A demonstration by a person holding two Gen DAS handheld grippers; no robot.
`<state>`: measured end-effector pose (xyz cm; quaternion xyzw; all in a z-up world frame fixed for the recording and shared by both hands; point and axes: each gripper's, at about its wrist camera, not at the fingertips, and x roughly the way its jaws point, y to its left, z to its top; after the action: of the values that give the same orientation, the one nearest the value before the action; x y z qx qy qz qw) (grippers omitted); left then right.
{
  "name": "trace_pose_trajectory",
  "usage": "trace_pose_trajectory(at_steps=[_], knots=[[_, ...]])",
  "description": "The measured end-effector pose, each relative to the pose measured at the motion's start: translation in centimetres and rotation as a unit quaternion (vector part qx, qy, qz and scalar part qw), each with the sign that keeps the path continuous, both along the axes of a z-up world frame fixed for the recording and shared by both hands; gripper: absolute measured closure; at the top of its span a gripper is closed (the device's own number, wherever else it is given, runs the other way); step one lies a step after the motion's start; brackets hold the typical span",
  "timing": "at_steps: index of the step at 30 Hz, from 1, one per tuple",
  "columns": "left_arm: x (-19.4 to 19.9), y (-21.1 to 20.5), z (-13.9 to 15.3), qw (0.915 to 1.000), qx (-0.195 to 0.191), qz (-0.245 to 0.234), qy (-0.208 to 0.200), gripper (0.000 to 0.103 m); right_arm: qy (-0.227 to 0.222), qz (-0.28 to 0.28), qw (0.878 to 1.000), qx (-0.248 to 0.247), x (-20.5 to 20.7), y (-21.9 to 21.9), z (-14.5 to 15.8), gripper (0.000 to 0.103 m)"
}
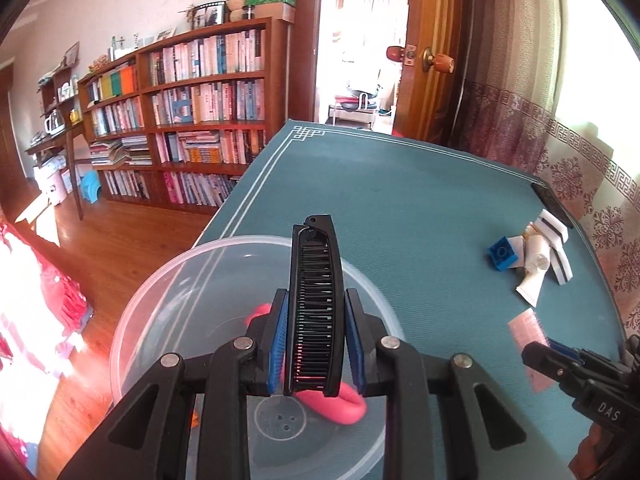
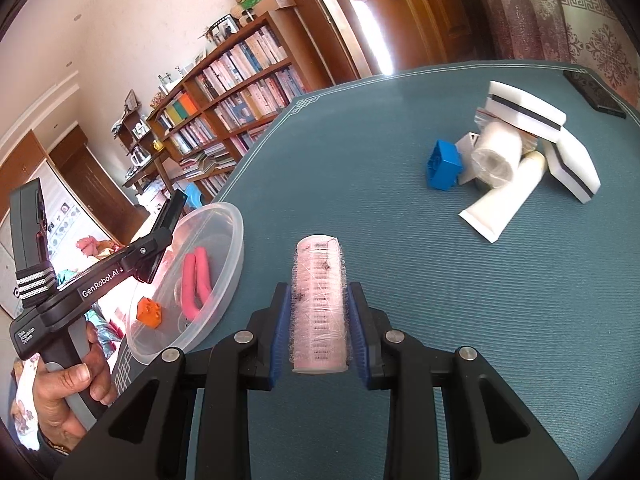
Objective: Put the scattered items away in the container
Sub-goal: 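Drop the black comb and pink curler into the clear bowl with both grippers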
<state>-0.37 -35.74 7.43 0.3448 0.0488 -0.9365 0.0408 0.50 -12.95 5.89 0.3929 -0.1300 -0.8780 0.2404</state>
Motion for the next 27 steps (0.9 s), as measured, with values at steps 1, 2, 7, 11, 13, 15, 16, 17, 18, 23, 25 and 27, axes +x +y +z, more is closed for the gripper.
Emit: trace_pose_trajectory(at_steps=[1,2,7,11,13,15,16,17,18,23,25,27], knots=[[0.0,-0.5,-0.2,1.0000,0.001,0.007,-0.002,0.073,0.001,0.004,1.000,0.001,0.0,-0.5,0.1,0.072],[0.1,-1.0,-0.5,0.9999,0.002,0.013,-0.005,0.073,0.002,0.009,1.000,0.001,-0.1,-0.9,0.2,0.072],[0.2,-2.7,-2.0,0.9992,0.011,0.033,-0.018,0.073,0.005,0.026,1.000,0.007,0.1,-2.7,0.5,0.072],[0.1,-4.0,-3.0,0.9985,0.018,0.043,-0.028,0.073,0.009,0.039,0.999,0.010,0.0,-4.1,0.9,0.072],[0.1,-4.4,-3.3,0.9982,0.022,0.047,-0.032,0.073,0.012,0.047,0.999,0.012,-0.3,-5.1,1.1,0.072],[0.1,-4.9,-3.6,0.9978,0.025,0.052,-0.034,0.073,0.015,0.056,0.998,0.013,-0.5,-6.2,1.4,0.072],[0.1,-5.0,-3.8,0.9976,0.026,0.054,-0.035,0.073,0.017,0.061,0.998,0.014,-0.5,-6.6,1.5,0.072],[0.2,-5.2,-4.0,0.9974,0.027,0.056,-0.037,0.073,0.019,0.067,0.997,0.015,-0.6,-7.2,1.7,0.072],[0.3,-5.3,-4.2,0.9972,0.029,0.057,-0.039,0.073,0.021,0.072,0.997,0.016,-0.7,-7.6,1.7,0.072],[-0.1,-5.6,-4.7,0.9965,0.036,0.056,-0.050,0.073,0.024,0.088,0.996,0.021,-1.2,-9.6,2.0,0.072],[-0.2,-5.8,-4.9,0.9960,0.045,0.055,-0.055,0.067,0.022,0.091,0.995,0.021,-2.0,-10.3,2.1,0.072],[0.0,-6.2,-4.9,0.9956,0.057,0.054,-0.052,0.050,0.022,0.094,0.995,0.022,-2.4,-10.7,2.2,0.072]])
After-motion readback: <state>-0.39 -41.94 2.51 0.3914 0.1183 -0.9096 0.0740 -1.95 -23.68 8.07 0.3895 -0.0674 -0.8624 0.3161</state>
